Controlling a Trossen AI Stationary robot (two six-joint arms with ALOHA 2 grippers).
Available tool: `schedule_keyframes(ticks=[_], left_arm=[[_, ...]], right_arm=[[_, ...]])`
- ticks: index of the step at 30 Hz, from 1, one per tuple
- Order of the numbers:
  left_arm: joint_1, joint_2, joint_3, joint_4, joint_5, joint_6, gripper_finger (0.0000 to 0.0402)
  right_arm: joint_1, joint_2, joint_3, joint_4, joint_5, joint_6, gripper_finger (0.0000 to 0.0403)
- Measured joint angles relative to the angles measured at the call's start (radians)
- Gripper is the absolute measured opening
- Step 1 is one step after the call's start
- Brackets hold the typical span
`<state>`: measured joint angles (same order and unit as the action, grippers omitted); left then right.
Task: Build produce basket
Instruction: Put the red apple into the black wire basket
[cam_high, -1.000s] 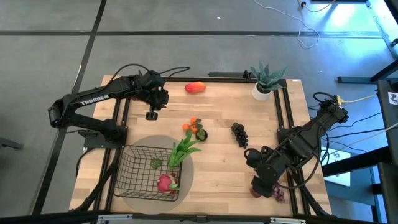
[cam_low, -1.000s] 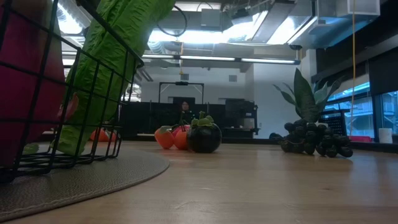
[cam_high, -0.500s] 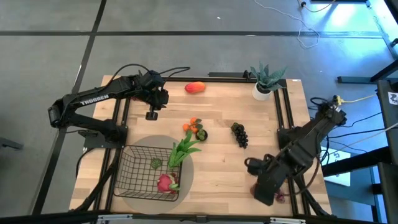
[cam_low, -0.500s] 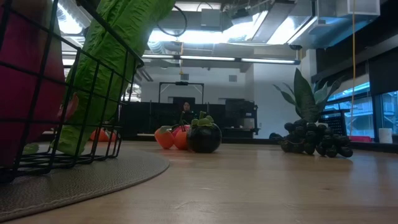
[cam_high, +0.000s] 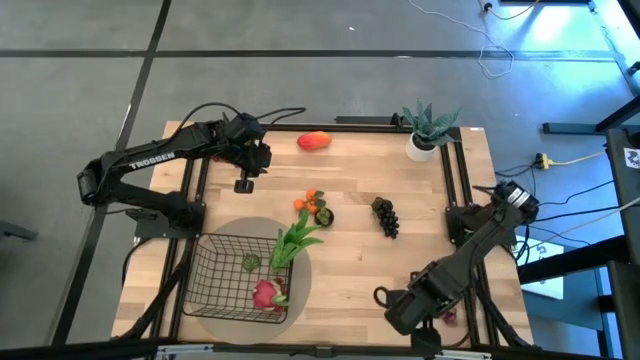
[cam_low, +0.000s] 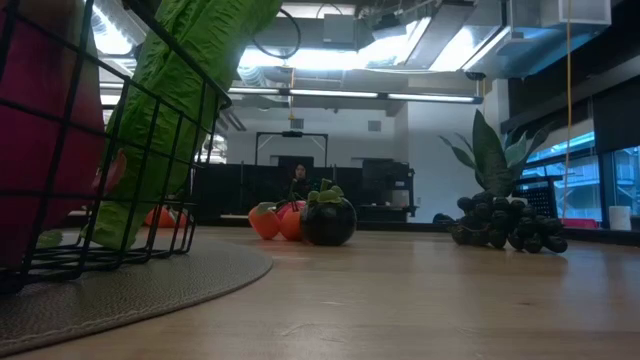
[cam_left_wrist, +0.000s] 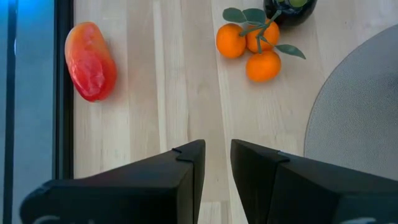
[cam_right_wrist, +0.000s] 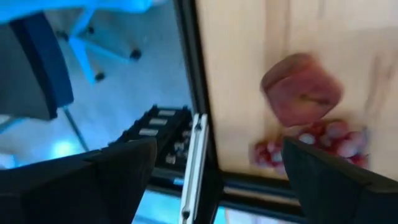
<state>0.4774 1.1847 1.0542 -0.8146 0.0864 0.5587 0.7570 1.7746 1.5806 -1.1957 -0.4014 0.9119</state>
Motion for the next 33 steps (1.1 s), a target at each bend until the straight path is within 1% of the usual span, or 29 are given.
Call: schedule_keyframes(ticks=[3, 8, 10, 13, 16, 20, 22, 25, 27, 30, 33], left_arm=[[0.000, 0.000, 0.000, 0.000, 0.000, 0.000, 0.0066], [0.000, 0.000, 0.000, 0.000, 0.000, 0.000, 0.0066], [0.000, 0.000, 0.000, 0.000, 0.000, -0.005, 0.0066], [-0.005, 0.000, 0.000, 0.002, 0.004, -0.059, 0.0066], [-0.013, 0.000, 0.000, 0.020, 0.046, -0.098, 0.0066], [-0.023, -0.036, 0.000, 0.022, 0.147, -0.163, 0.0066], [-0.033, -0.049, 0.000, 0.025, 0.183, -0.167, 0.0066], [-0.059, -0.072, 0.000, 0.032, 0.198, -0.210, 0.0066], [-0.078, -0.095, 0.000, 0.029, 0.198, -0.240, 0.0066], [-0.107, -0.126, 0.000, 0.055, 0.204, -0.243, 0.0066], [-0.141, -0.164, 0.000, 0.075, 0.250, -0.243, 0.0066]], right_arm=[[0.000, 0.017, 0.000, 0.000, -0.022, 0.000, 0.0331], [0.000, 0.017, 0.000, 0.000, -0.006, -0.035, 0.0331], [0.000, 0.017, 0.000, -0.001, 0.025, -0.056, 0.0331], [0.006, 0.017, 0.000, -0.007, 0.115, -0.113, 0.0331], [0.015, 0.017, 0.000, -0.014, 0.175, -0.181, 0.0331], [0.024, 0.017, 0.000, -0.014, 0.192, -0.241, 0.0331], [0.032, 0.017, 0.000, -0.014, 0.215, -0.252, 0.0331], [0.044, 0.017, 0.000, -0.020, 0.252, -0.273, 0.0331], [0.047, 0.017, -0.002, -0.027, 0.258, -0.277, 0.0331], [0.047, 0.021, -0.002, -0.026, 0.259, -0.271, 0.0331], [0.047, 0.034, -0.002, -0.027, 0.262, -0.294, 0.0331]])
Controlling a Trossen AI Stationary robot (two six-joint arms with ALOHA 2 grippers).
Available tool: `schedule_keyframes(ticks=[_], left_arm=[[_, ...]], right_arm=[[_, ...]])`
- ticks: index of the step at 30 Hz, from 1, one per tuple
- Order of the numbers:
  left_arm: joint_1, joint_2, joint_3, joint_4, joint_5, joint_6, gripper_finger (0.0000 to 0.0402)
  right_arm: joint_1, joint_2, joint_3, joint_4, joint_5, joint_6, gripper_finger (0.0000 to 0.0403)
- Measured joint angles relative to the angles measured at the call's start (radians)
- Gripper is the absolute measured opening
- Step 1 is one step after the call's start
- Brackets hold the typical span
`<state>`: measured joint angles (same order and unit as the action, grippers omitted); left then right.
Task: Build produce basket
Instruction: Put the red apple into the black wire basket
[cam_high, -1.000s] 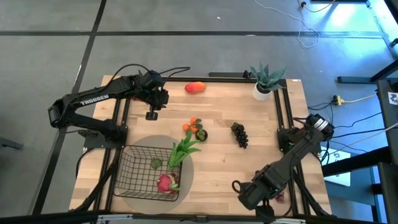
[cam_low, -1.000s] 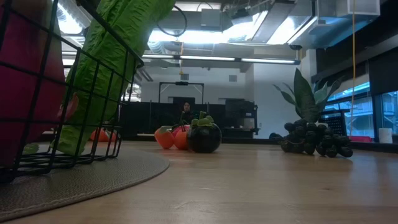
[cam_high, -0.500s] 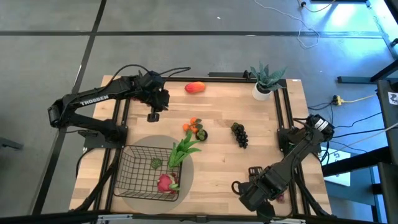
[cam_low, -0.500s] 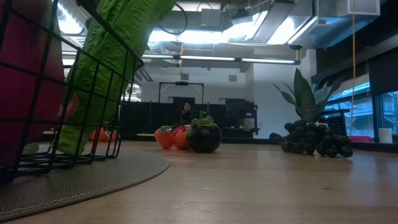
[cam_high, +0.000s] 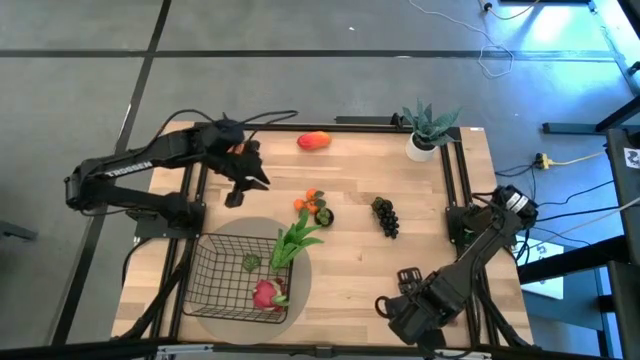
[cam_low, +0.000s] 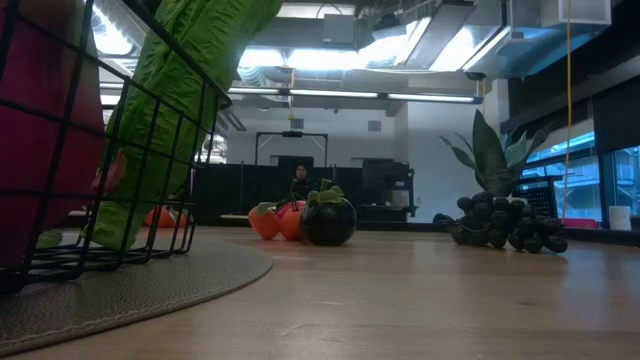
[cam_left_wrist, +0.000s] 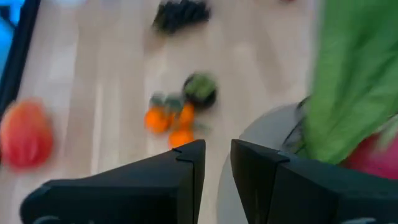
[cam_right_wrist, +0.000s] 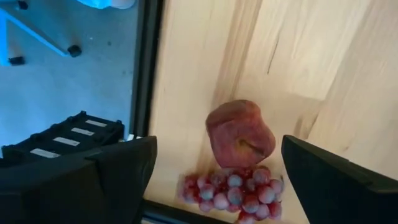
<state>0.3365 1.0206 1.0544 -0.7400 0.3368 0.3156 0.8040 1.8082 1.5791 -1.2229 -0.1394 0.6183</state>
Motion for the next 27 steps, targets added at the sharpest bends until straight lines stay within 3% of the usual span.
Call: schedule_keyframes(ticks=[12, 27], left_arm=[[-0.085, -0.087, -0.001, 0.022, 0.022, -0.075, 0.0066], [-0.102, -0.092, 0.000, 0.038, 0.021, -0.079, 0.0066]], right_arm=[[0.000, 0.093, 0.000, -0.021, -0.010, -0.102, 0.0331], [0.000, 0.155, 0.000, -0.037, -0.046, -0.161, 0.0331]])
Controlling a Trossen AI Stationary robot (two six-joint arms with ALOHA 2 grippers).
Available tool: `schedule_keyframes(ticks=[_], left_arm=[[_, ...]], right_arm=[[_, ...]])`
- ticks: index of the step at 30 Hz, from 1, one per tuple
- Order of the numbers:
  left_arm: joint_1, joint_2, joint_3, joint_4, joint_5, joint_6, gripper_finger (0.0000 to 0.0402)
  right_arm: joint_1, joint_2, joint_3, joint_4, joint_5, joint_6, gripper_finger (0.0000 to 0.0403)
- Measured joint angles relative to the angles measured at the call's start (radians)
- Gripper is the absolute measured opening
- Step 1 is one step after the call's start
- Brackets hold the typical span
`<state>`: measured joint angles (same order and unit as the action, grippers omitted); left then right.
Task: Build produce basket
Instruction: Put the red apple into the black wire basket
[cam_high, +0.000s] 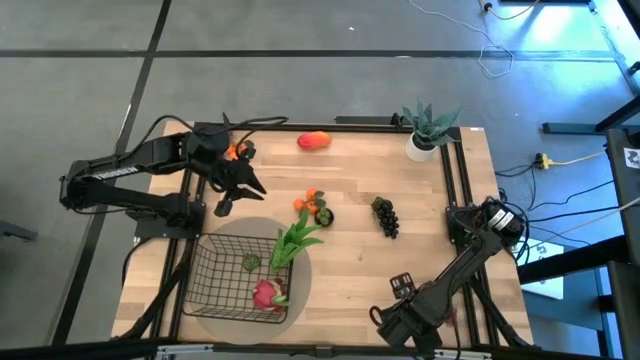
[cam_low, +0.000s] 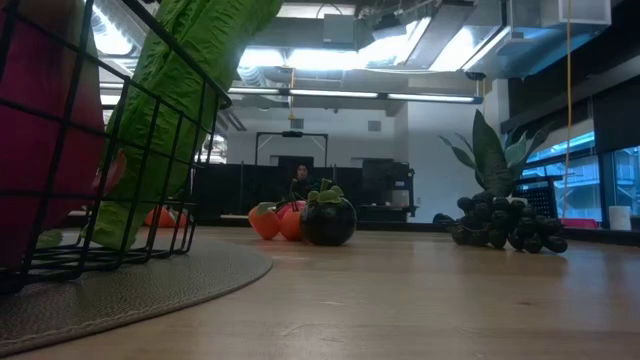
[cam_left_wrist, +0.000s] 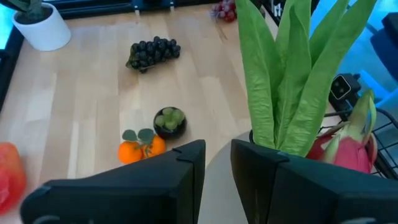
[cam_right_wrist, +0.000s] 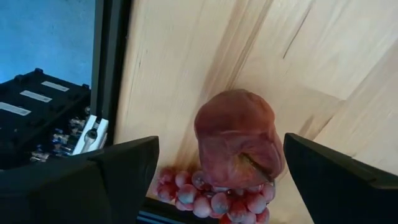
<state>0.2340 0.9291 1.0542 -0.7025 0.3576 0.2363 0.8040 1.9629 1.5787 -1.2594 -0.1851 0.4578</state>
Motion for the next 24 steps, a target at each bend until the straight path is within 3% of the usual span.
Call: schedule_keyframes(ticks=[20, 24], left_arm=[[0.000, 0.000, 0.000, 0.001, 0.000, -0.002, 0.0066], [0.000, 0.000, 0.000, 0.001, 0.000, -0.002, 0.0066]], right_arm=[[0.000, 0.000, -0.152, 0.067, -0.011, -0.024, 0.0330], [0.000, 0.000, -0.157, 0.080, 0.003, -0.018, 0.0314]])
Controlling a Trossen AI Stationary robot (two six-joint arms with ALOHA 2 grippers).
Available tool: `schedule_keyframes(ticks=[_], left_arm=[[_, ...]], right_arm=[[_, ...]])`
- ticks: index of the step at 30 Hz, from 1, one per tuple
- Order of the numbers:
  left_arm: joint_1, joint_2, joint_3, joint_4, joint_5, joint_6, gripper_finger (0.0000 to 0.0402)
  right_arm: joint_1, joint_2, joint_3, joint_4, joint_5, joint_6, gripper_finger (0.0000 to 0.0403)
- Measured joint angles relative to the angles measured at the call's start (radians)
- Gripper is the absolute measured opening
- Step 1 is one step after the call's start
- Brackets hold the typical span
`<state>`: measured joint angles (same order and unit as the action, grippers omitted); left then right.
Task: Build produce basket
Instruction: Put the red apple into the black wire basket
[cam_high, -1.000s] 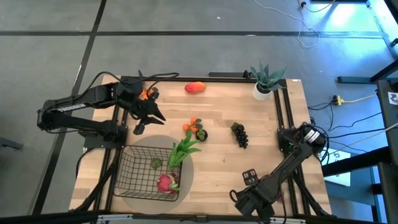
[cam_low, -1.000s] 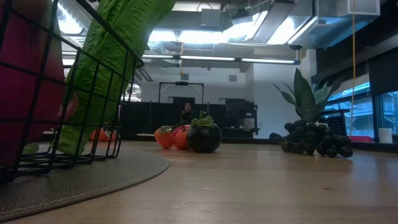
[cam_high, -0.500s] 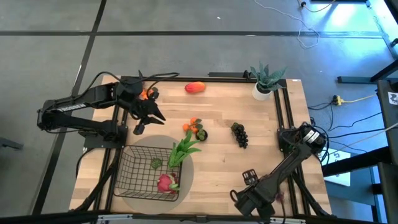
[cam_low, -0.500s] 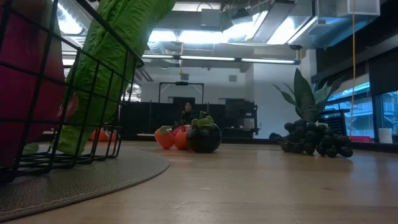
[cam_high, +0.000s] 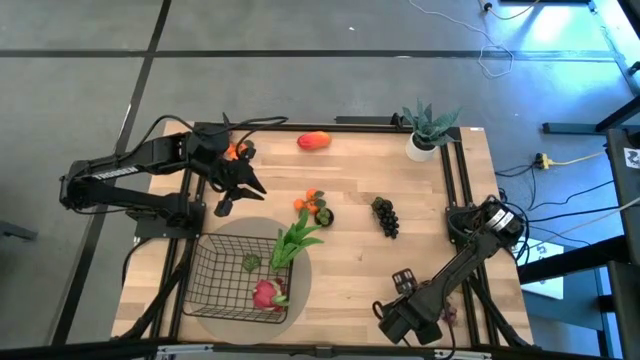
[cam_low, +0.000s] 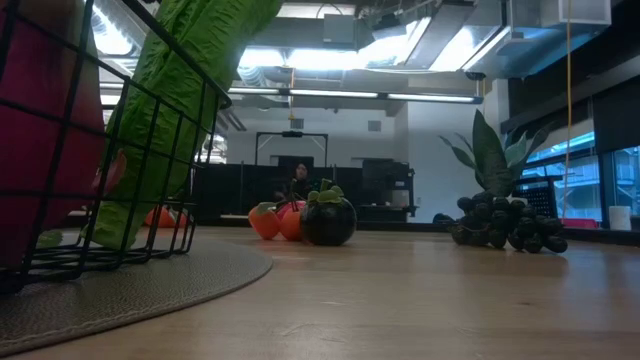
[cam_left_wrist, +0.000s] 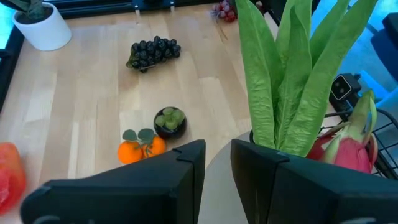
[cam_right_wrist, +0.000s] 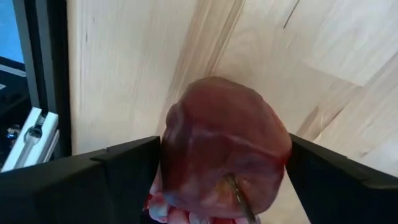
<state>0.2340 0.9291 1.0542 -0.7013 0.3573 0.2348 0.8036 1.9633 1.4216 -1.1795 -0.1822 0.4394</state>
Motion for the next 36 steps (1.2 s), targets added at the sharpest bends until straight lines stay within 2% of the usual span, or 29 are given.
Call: schedule_keyframes(ticks=[10, 17, 20, 23, 31, 36], left_arm=[[-0.008, 0.000, 0.000, 0.000, 0.003, -0.050, 0.0066], [-0.070, 0.000, 0.000, -0.004, 0.008, -0.126, 0.0066], [-0.112, 0.000, 0.000, -0.006, 0.049, -0.129, 0.0066], [-0.157, -0.010, 0.000, -0.006, 0.080, -0.158, 0.0066], [-0.284, -0.050, 0.001, -0.028, 0.079, -0.229, 0.0066], [-0.346, -0.094, 0.001, -0.030, 0.079, -0.305, 0.0066]], right_arm=[[-0.004, 0.000, 0.007, 0.013, 0.005, 0.038, 0.0199], [-0.064, 0.000, 0.069, -0.015, 0.009, 0.180, 0.0198], [-0.093, 0.000, 0.120, -0.062, 0.026, 0.262, 0.0198], [-0.116, 0.000, 0.186, -0.117, 0.076, 0.316, 0.0198], [-0.196, -0.001, 0.402, -0.245, 0.204, 0.368, 0.0198], [-0.257, -0.001, 0.564, -0.239, 0.308, 0.363, 0.0198]])
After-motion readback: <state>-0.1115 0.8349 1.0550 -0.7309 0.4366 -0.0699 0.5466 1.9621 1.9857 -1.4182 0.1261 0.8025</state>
